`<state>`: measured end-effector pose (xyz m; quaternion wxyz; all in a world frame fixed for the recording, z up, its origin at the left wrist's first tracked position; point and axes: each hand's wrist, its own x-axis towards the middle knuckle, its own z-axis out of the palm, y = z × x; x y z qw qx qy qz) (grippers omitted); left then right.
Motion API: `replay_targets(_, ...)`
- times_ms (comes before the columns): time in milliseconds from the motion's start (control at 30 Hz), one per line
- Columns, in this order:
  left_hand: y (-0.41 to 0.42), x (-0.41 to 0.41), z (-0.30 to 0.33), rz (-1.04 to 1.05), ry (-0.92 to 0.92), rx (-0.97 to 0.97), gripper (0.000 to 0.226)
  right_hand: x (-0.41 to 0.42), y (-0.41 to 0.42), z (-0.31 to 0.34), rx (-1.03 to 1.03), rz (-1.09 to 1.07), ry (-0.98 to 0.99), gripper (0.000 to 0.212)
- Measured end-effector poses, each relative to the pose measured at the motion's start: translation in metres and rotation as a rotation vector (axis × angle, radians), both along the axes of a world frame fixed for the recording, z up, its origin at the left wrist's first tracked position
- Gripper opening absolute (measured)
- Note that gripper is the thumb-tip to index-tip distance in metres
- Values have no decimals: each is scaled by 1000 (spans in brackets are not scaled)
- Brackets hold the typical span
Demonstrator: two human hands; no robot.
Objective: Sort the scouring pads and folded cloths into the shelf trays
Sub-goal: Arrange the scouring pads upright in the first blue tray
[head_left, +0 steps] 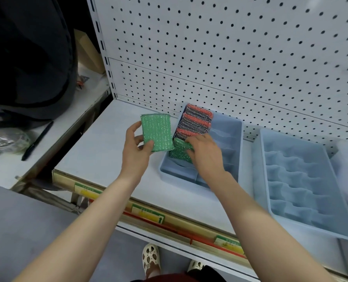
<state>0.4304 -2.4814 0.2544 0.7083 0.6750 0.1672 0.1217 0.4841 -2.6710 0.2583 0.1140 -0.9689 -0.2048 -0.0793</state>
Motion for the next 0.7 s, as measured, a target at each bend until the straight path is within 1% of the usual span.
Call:
replay_targets(67,-1,-2,0,-27,-1,11,55,-3,3,5,273,-56,-21,28)
replay_targets(100,-3,-3,0,-46,-5,17,54,-5,4,10,427,-84,32,29)
replay_targets(167,-8,-4,0,-91,-17,27,53,-7,9,20,641,-120,252,28)
replay_targets(200,-12,-4,0,-112,-20,37,51,-8,11,23,694,-114,355,26)
replay_targets(267,-18,-4,0,-140,-23,83,48,-8,12,26,764,-96,480,23)
replay_targets(333,-23,-4,-1,-142,-27,146,46,-7,8,29,837,-120,541,24)
replay_targets(367,-24,-4,-2,-137,-32,187,45,-8,5,29,844,-138,531,23)
replay_targets(400,-25,-5,-4,-136,-32,236,44,-8,0,30,811,-154,484,22)
replay_targets(433,-25,-5,-7,-140,-24,288,44,-9,-6,30,726,-162,406,21)
replay_targets(533,-23,-8,-16,-175,27,407,45,-14,-24,32,304,-108,125,25)
replay_targets(567,-22,-8,-19,-184,42,427,44,-15,-28,33,211,-93,55,27)
replay_targets(633,-22,-10,-22,-192,55,454,40,-15,-30,34,154,-58,-70,30)
replay_targets(700,-22,-10,-24,-199,58,473,37,-16,-24,30,80,-11,-137,33)
